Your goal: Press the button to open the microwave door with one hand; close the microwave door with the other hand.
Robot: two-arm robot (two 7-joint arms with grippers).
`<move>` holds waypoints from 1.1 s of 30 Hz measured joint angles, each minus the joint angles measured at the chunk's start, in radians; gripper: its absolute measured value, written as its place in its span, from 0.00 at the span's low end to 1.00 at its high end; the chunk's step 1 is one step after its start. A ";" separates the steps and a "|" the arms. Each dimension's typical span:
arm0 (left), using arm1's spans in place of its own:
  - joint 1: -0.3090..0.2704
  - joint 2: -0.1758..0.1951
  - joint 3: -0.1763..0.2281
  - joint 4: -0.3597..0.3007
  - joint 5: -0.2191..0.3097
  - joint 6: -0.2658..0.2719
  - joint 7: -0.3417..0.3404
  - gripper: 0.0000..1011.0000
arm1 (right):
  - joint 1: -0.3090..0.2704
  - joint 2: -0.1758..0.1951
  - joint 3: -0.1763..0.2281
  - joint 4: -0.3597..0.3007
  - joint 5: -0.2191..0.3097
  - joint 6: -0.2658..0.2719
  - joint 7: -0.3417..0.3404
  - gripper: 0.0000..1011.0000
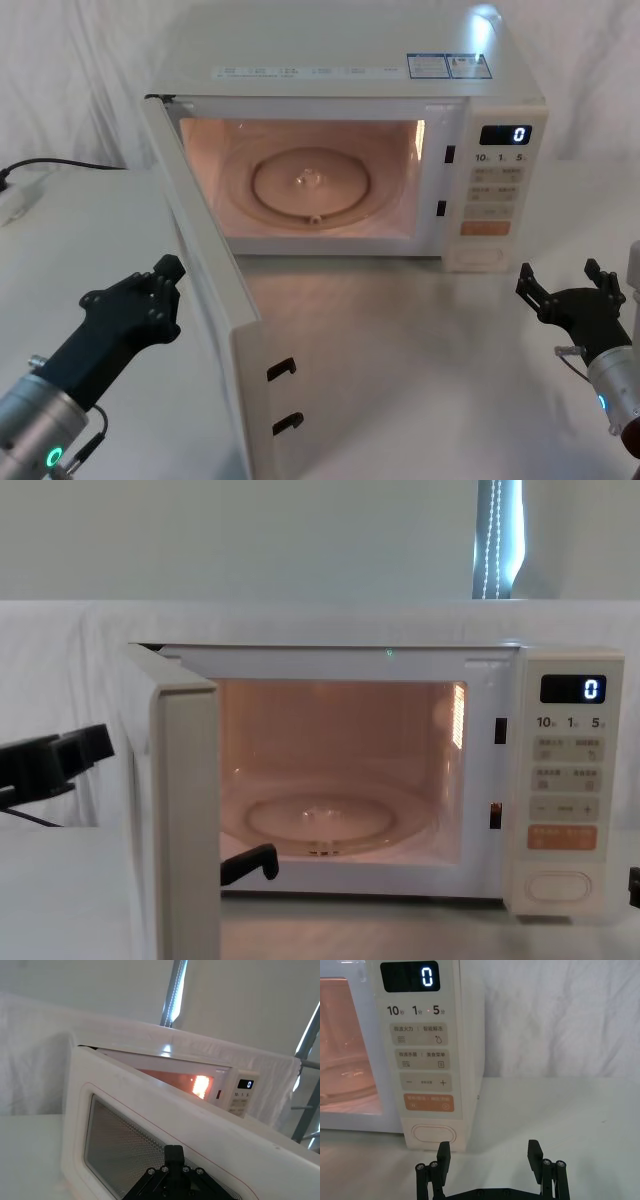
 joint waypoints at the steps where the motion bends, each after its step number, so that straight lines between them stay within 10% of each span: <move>1: -0.006 0.002 0.004 0.006 -0.001 0.001 0.000 0.00 | 0.000 0.000 0.000 0.000 0.000 0.000 0.000 0.99; 33: -0.246 -0.009 0.197 0.172 0.022 -0.036 0.051 0.00 | 0.000 0.000 0.000 0.000 0.000 0.000 0.000 0.99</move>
